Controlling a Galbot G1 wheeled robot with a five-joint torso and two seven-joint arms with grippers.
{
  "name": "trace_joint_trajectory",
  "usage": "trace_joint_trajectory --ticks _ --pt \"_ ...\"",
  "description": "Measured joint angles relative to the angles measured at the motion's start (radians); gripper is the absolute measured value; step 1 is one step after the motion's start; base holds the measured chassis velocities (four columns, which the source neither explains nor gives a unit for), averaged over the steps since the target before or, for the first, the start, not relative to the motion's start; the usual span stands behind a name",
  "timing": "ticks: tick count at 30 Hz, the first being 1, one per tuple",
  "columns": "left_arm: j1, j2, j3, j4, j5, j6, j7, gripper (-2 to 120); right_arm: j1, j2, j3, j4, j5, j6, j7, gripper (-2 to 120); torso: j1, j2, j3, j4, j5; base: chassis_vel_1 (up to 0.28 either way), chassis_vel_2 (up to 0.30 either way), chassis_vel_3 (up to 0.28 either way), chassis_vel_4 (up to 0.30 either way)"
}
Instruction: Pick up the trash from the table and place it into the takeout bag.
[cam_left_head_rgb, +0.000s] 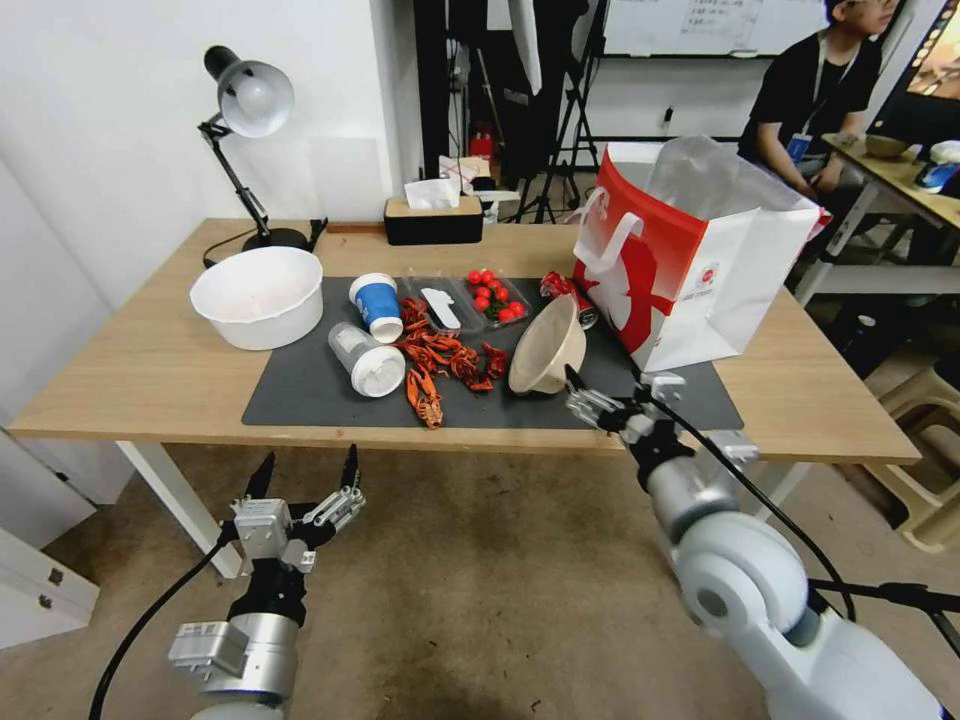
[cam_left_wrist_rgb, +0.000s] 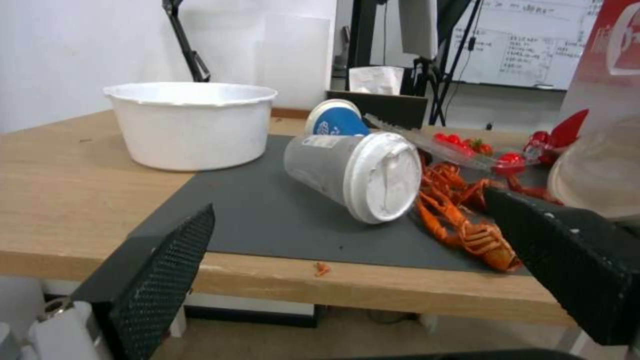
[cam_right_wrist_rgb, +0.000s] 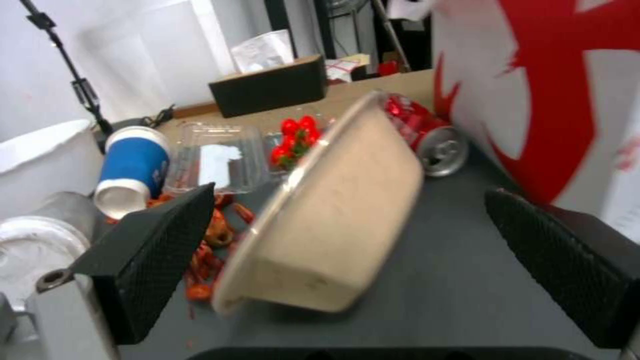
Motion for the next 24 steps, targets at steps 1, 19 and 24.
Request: trace_joint_trajectory --ticks 1,19,24 --pt "-0.001 0.001 -0.002 0.000 0.000 0.001 -0.001 100 0.031 0.005 -0.016 -0.010 0.012 -0.015 0.010 100 0.000 0.000 0.000 0.0000 0.0001 0.000 0.000 0.000 0.000" --pt "0.005 -0.011 -0.009 0.009 -0.003 0.001 -0.008 100 0.295 0.048 -0.164 -0.082 0.158 -0.262 0.268 100 0.000 0.000 0.000 0.0002 0.0002 0.000 0.000 0.000 0.000" --pt "0.000 -0.011 -0.008 0.010 -0.004 0.001 -0.009 100 0.340 0.057 -0.175 -0.094 0.187 -0.305 0.328 100 0.000 0.000 0.000 0.0002 0.0001 0.000 0.000 0.000 0.000"
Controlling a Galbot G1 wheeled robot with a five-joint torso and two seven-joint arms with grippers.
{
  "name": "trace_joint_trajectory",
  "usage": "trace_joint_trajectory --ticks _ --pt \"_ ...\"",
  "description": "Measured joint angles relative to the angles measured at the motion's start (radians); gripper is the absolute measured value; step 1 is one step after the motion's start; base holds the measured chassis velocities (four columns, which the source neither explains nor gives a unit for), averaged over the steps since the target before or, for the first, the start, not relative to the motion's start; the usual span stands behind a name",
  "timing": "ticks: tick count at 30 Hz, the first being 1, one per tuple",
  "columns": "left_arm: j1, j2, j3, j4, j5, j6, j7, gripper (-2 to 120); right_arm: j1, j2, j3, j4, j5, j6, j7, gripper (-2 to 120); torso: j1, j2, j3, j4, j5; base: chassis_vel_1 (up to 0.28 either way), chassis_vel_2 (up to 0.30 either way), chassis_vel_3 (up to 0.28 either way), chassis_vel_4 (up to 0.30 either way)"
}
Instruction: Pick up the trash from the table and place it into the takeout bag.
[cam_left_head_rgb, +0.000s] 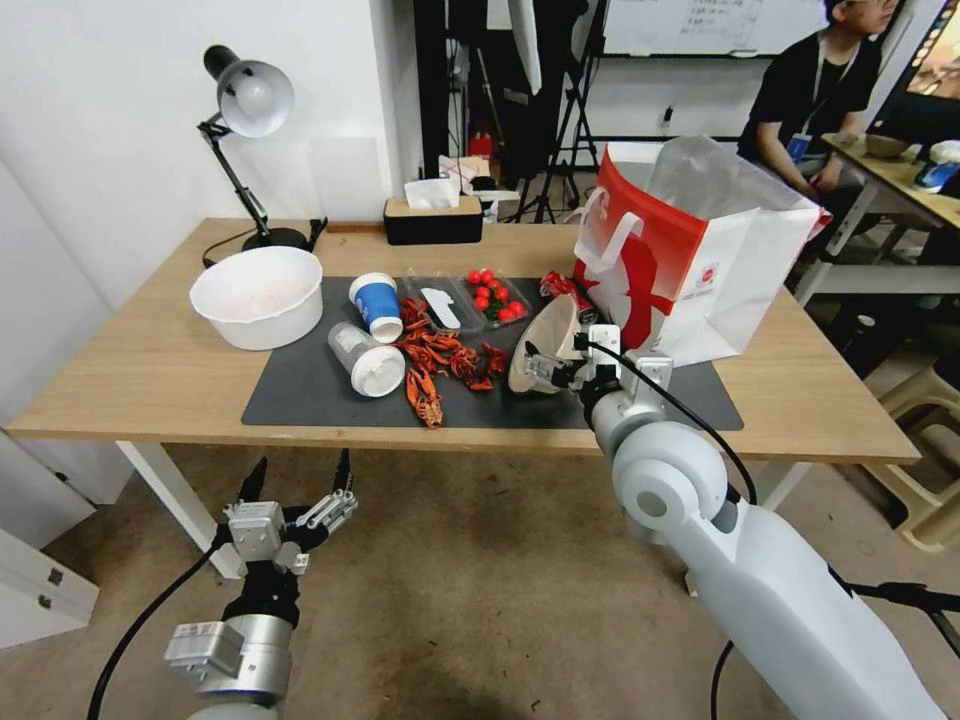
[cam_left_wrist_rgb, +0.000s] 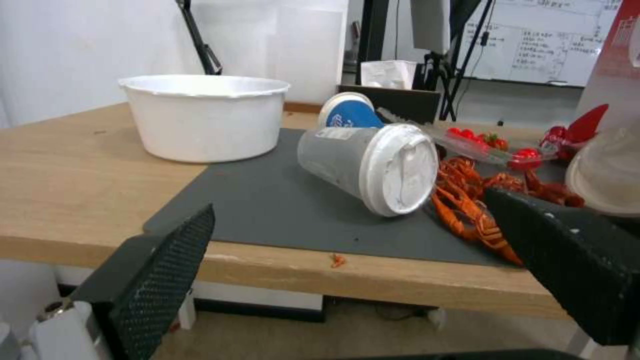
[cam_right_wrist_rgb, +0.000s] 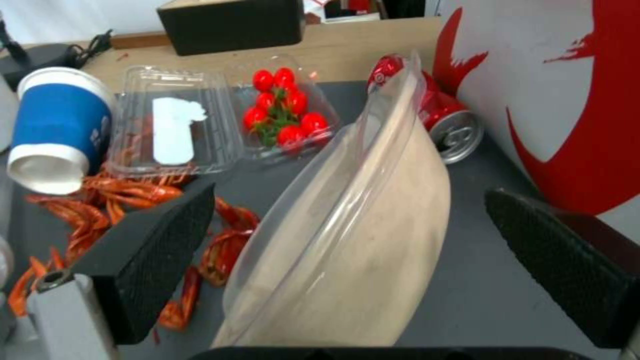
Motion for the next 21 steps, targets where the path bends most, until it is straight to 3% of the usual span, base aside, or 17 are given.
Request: trace_joint_trajectory --ticks 7,14,17,20,21 --pt "0.002 0.004 -0.001 0.001 -0.001 0.000 0.002 100 0.006 0.013 0.000 -0.016 -0.001 -0.026 0.015 100 0.000 0.000 0.000 -0.0001 0.0001 0.000 0.000 0.000 0.000" --pt "0.010 -0.009 0.008 0.001 0.000 -0.006 0.002 100 -0.010 0.029 0.007 -0.018 -0.003 -0.037 0.005 84 0.000 0.000 0.000 0.0000 0.0001 0.000 0.000 0.000 0.000" --pt "0.011 -0.006 0.006 0.001 -0.002 -0.013 -0.003 100 -0.018 0.027 0.014 -0.018 -0.003 -0.048 0.005 70 0.000 0.000 0.000 0.0000 0.0001 0.000 0.000 0.000 0.000" --pt "0.011 -0.006 0.005 0.001 -0.003 -0.014 -0.004 100 -0.019 0.026 0.015 -0.018 -0.003 -0.048 0.006 69 0.000 0.000 0.000 0.0000 0.0001 0.000 0.000 0.000 0.000" --pt "0.011 -0.005 0.004 0.001 -0.004 -0.015 -0.005 100 -0.022 0.025 0.018 -0.016 -0.002 -0.050 0.006 63 0.000 0.000 0.000 0.0000 0.0001 0.000 0.000 0.000 0.000"
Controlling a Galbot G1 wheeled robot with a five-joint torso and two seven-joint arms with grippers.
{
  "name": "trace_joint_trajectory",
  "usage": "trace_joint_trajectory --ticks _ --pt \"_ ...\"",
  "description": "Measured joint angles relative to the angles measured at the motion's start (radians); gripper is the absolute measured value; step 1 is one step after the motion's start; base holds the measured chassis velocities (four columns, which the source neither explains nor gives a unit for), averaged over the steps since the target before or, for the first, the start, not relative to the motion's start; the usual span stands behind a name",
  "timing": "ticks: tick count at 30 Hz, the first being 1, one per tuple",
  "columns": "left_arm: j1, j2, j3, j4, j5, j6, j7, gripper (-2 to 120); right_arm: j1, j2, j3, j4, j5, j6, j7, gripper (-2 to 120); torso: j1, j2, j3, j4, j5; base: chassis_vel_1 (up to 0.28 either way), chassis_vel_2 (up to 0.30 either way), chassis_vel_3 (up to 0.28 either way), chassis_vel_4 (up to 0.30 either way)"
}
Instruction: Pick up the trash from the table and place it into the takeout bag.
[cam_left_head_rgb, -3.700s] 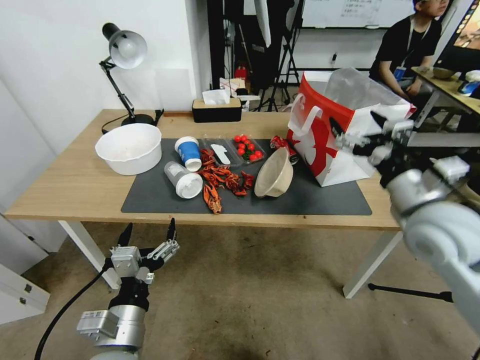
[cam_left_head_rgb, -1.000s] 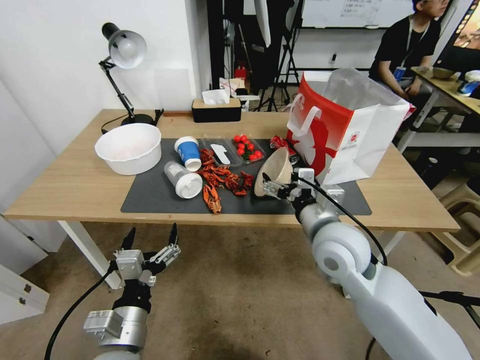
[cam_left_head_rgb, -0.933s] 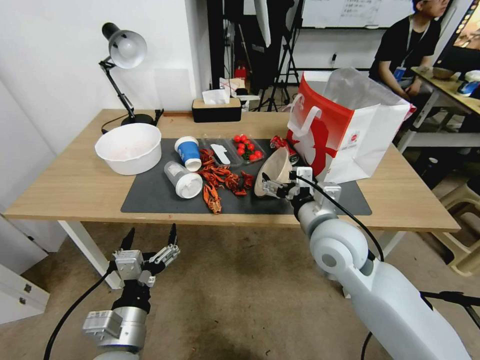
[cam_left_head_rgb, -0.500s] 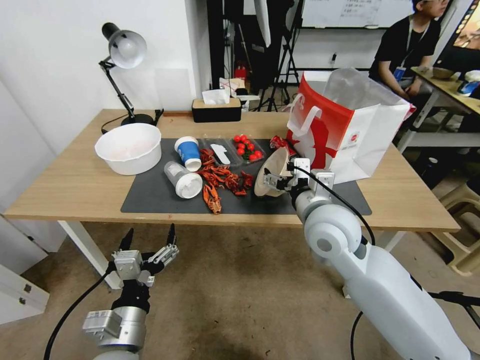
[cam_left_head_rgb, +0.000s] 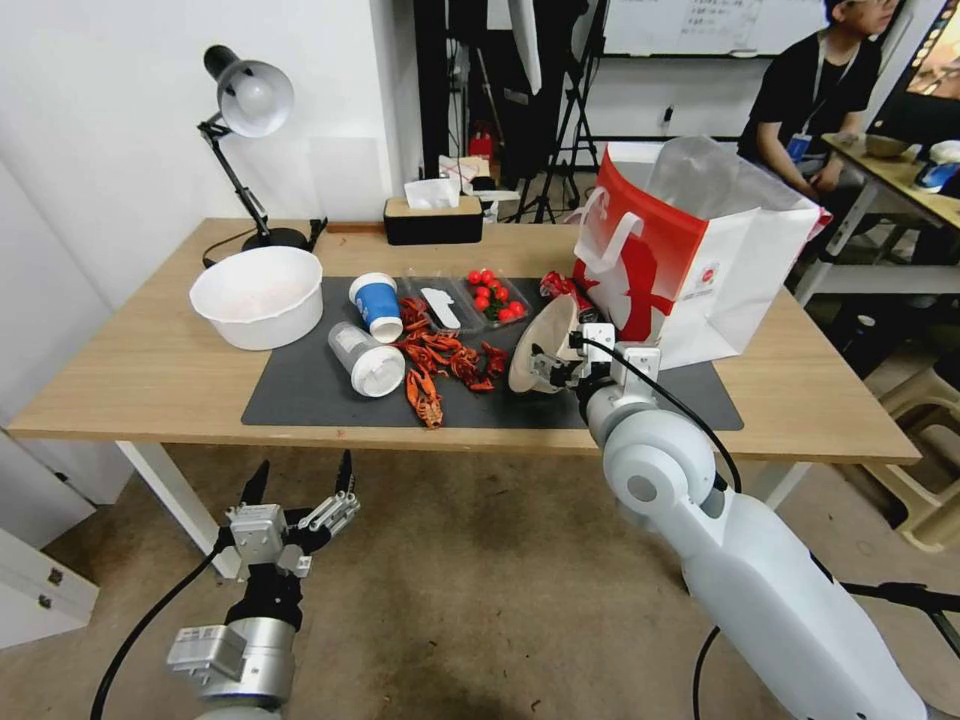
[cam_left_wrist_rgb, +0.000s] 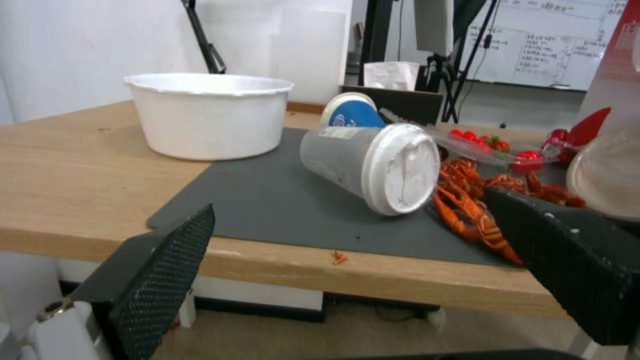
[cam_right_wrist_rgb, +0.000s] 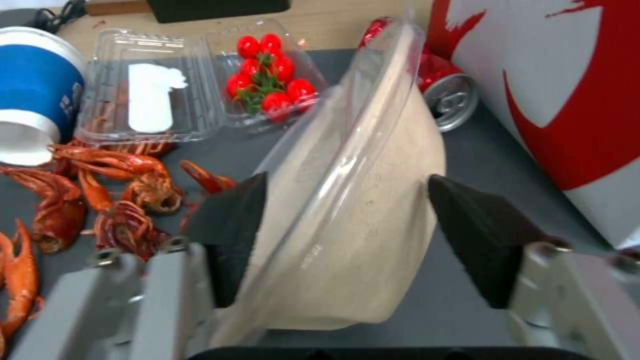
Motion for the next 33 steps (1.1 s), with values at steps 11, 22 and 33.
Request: trace_joint_trajectory --ticks 11,22,33 --pt "0.001 -0.002 0.005 0.000 -0.002 -0.009 -0.004 100 -0.030 -0.020 0.029 0.023 0.009 -0.007 0.007 19 0.000 0.000 0.000 0.0000 0.0000 0.000 0.000 0.000 0.000" --pt "0.000 0.001 0.008 -0.002 -0.001 -0.020 -0.011 100 -0.077 -0.049 0.073 0.056 0.016 -0.010 0.019 0 0.000 0.000 0.000 0.0000 0.0000 0.000 0.000 0.000 0.000" --pt "-0.003 -0.001 0.016 -0.002 0.004 -0.028 -0.013 100 -0.122 -0.121 0.153 0.126 -0.015 -0.006 -0.029 0 0.000 0.000 0.000 0.0000 0.0001 0.000 0.000 0.000 0.000"
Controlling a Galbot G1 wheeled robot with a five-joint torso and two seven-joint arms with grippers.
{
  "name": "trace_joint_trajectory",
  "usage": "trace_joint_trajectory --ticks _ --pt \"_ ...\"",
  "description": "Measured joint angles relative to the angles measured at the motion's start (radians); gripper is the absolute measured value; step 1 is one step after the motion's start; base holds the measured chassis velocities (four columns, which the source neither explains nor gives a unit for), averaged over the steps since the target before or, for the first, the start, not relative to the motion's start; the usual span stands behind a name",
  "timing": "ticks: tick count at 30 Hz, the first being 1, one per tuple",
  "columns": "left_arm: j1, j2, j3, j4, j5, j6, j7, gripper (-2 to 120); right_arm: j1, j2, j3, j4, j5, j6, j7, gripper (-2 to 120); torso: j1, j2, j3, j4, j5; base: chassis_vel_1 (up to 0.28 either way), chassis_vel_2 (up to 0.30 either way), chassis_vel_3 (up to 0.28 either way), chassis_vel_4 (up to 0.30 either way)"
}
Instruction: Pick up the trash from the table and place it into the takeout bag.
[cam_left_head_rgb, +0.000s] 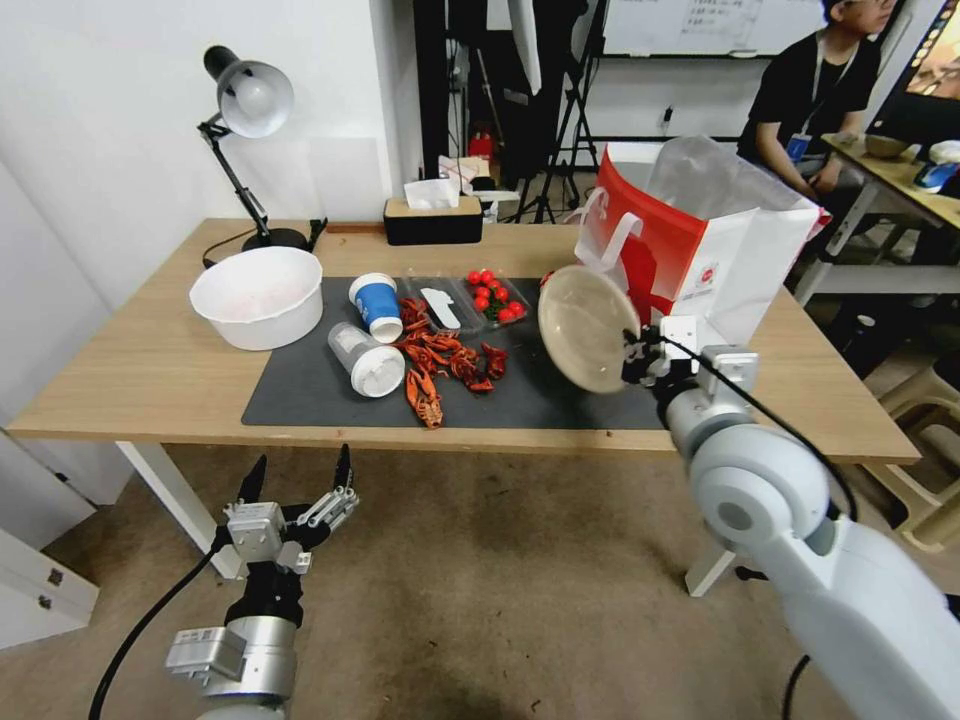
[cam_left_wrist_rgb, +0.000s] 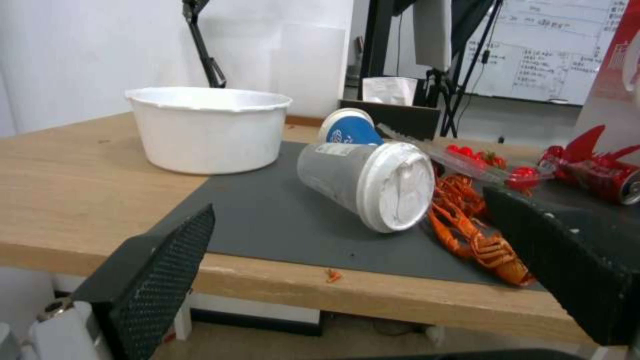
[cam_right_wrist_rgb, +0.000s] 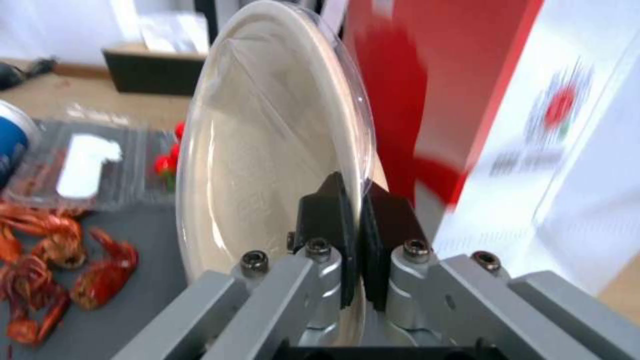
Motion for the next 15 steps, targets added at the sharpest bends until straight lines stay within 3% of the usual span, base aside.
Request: trace_joint_trajectory --ticks 5,9,12,15 --pt "-0.002 0.001 0.000 0.000 0.000 0.000 0.000 100 -0.012 -0.055 0.039 0.029 -0.055 0.012 -0.066 0 0.000 0.000 0.000 0.0000 0.0000 0.000 0.000 0.000 0.000" --pt "-0.004 0.000 -0.001 0.000 -0.001 0.000 -0.001 100 -0.019 -0.131 0.096 0.066 -0.133 0.041 -0.190 0 0.000 0.000 0.000 -0.0001 0.0000 0.000 0.000 0.000 0.000" --pt "-0.004 -0.002 -0.004 -0.001 -0.001 0.000 -0.002 100 -0.011 -0.162 0.113 0.090 -0.116 0.036 -0.216 0 0.000 0.000 0.000 0.0000 -0.0002 0.000 0.000 0.000 0.000" --pt "-0.004 -0.005 -0.005 -0.003 -0.002 -0.002 -0.002 100 0.013 -0.186 0.129 0.099 -0.142 0.089 -0.259 0 0.000 0.000 0.000 0.0000 0.0000 0.000 0.000 0.000 0.000"
